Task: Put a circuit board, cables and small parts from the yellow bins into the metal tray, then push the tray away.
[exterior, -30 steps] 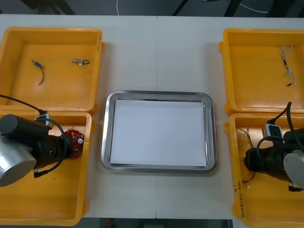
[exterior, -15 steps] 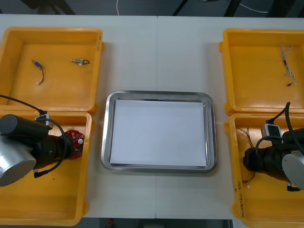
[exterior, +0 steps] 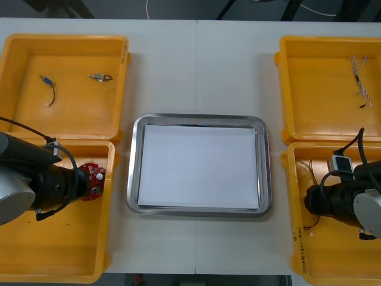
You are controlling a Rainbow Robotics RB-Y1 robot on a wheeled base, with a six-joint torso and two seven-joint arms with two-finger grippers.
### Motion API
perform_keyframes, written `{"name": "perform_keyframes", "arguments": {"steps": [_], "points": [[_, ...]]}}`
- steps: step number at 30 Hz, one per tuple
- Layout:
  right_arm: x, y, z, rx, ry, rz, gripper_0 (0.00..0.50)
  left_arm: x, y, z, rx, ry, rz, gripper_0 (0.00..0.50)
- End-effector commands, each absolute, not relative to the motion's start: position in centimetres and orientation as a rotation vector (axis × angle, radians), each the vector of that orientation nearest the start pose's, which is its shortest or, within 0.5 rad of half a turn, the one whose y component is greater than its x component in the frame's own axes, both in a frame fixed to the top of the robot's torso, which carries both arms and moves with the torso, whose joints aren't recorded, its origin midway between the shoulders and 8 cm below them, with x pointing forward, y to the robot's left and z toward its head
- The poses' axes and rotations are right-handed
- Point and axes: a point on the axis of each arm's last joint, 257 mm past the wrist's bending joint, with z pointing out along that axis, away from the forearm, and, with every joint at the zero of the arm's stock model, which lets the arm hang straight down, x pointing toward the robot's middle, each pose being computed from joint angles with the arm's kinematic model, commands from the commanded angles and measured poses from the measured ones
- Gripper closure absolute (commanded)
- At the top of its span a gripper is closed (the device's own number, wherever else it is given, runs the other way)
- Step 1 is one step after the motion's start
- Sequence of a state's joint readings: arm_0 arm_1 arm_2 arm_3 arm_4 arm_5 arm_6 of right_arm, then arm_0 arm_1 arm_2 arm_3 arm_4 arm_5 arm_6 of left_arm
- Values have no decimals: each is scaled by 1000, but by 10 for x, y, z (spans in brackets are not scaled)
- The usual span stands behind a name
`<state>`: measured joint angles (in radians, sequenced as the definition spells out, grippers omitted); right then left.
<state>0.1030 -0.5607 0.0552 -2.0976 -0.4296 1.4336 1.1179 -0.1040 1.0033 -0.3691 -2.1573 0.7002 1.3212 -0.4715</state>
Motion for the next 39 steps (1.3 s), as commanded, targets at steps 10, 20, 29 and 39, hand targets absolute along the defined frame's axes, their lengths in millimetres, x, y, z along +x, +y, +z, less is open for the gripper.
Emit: {"name": "perform_keyframes", "arguments": {"steps": [10, 20, 29, 39], "points": [[350, -314, -338, 285, 2698, 44, 0, 356, 329, -256, -605, 2606, -142, 500], [350, -319, -337, 260, 2698, 27, 0, 341, 358, -248, -558, 2629, -109, 500], [359, -318, -330, 254, 2677, 26, 0, 328, 378, -251, -451, 2650, -71, 500], [369, -318, -321, 247, 2652, 28, 0, 317, 390, -267, -330, 2675, -38, 500]]}}
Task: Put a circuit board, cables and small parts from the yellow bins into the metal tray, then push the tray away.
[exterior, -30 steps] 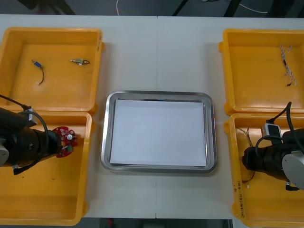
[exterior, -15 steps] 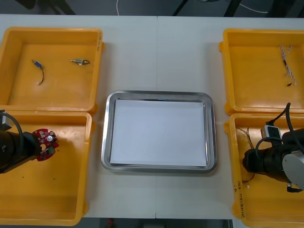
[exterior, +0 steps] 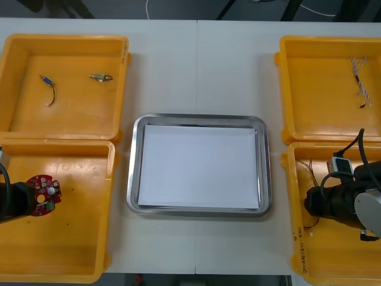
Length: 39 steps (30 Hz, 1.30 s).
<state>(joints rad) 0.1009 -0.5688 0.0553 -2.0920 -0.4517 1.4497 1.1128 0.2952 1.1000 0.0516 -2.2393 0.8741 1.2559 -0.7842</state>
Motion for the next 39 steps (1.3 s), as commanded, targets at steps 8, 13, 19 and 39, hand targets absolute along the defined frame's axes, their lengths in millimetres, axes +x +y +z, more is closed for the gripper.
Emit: {"name": "perform_keyframes", "arguments": {"steps": [8, 13, 19, 39], "points": [[374, -318, -318, 241, 2634, 30, 0, 318, 398, -273, -314, 2679, -30, 500], [377, -318, -316, 240, 2620, 32, 0, 324, 400, -282, -296, 2677, -34, 500], [376, -318, -317, 243, 2620, 35, 0, 329, 401, -293, -284, 2681, -25, 500], [372, -320, -321, 236, 2631, 28, 500, 340, 397, -308, -263, 2695, -21, 493]]}}
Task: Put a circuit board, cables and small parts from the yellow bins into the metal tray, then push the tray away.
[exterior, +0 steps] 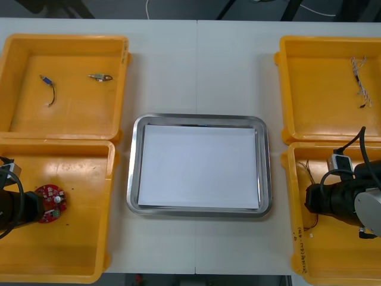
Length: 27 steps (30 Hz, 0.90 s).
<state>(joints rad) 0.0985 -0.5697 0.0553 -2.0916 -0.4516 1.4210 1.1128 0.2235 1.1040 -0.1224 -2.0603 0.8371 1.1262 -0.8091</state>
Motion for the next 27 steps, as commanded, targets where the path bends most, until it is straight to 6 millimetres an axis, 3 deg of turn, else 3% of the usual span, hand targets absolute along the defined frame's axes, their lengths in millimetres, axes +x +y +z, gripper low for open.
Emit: {"name": "perform_keyframes", "arguments": {"steps": [1, 3, 5, 7, 8, 11, 19, 27], "points": [[372, -320, -320, 237, 2630, 27, 500, 340, 396, -308, -264, 2697, -22, 488], [373, -323, -319, 243, 2626, 26, 500, 340, 396, -308, -265, 2697, -24, 444], [374, -325, -316, 247, 2621, 29, 500, 340, 396, -308, -266, 2696, -23, 335], [376, -326, -314, 246, 2616, 30, 500, 340, 396, -308, -268, 2696, -24, 262], [377, -326, -312, 246, 2611, 35, 500, 341, 396, -308, -270, 2694, -28, 150], [380, -327, -304, 245, 2593, 42, 500, 342, 394, -307, -272, 2690, -37, 0], [378, -339, -275, 258, 2570, 24, 500, 344, 393, -304, -272, 2685, -45, 0], [356, -355, -235, 291, 2594, 33, 500, 345, 395, -288, -285, 2685, -37, 0]]}}
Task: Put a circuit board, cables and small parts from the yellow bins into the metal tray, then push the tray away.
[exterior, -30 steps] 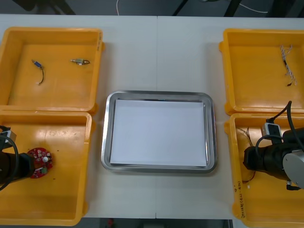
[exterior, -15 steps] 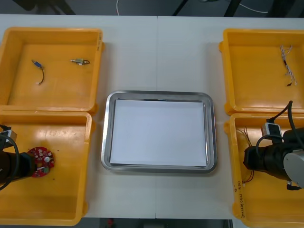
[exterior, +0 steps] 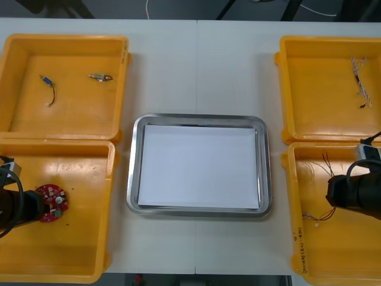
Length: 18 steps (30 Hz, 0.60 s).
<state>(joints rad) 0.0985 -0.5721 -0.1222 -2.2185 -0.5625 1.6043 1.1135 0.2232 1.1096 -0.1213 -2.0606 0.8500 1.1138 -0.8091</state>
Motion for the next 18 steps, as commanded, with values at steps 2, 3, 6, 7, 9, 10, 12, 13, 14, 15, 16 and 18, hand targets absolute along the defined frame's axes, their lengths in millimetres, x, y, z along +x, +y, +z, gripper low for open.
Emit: {"name": "perform_keyframes", "arguments": {"steps": [2, 3, 6, 7, 9, 10, 12, 13, 14, 15, 16, 18], "points": [[349, -359, -227, 291, 2601, 26, 500, 343, 395, -281, -289, 2689, -33, 0], [345, -362, -222, 291, 2605, 21, 500, 342, 395, -278, -297, 2690, -35, 0], [337, -369, -211, 292, 2615, 7, 500, 341, 394, -269, -319, 2685, -57, 0], [336, -370, -208, 290, 2612, 5, 500, 341, 393, -267, -323, 2683, -64, 0], [331, -374, -201, 285, 2620, -4, 500, 340, 392, -263, -333, 2677, -82, 0], [330, -375, -200, 287, 2622, -4, 500, 341, 392, -261, -333, 2673, -82, 0], [327, -378, -194, 269, 2628, -18, 500, 340, 390, -258, -339, 2669, -89, 0], [327, -379, -192, 265, 2628, -22, 500, 340, 389, -256, -340, 2667, -91, 0], [326, -381, -190, 259, 2631, -31, 500, 340, 388, -254, -351, 2665, -94, 0], [324, -383, -188, 254, 2635, -37, 500, 339, 386, -252, -357, 2666, -98, 0], [324, -383, -186, 250, 2635, -36, 500, 339, 386, -250, -361, 2664, -99, 0], [323, -386, -179, 241, 2633, -36, 500, 336, 382, -246, -375, 2665, -104, 0]]}}
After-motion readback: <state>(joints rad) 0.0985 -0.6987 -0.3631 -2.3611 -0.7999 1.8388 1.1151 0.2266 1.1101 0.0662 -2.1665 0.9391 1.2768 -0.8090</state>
